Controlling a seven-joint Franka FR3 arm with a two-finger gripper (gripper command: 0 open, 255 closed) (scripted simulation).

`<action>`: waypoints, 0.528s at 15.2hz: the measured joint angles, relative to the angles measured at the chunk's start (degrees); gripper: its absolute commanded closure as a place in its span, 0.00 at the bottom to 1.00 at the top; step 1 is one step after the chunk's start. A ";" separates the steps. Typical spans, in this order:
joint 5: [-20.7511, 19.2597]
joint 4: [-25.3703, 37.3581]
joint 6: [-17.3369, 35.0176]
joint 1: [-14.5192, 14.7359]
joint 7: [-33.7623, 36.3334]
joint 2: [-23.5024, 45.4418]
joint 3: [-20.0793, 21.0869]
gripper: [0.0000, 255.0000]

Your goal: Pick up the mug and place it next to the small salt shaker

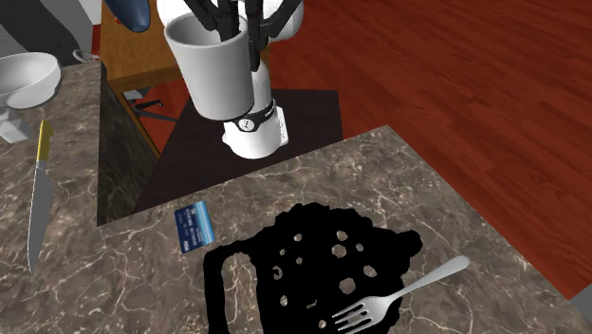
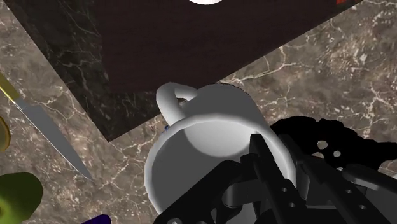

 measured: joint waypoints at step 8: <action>-11.61 -2.11 -1.03 -5.27 -11.24 -3.57 -12.91 1.00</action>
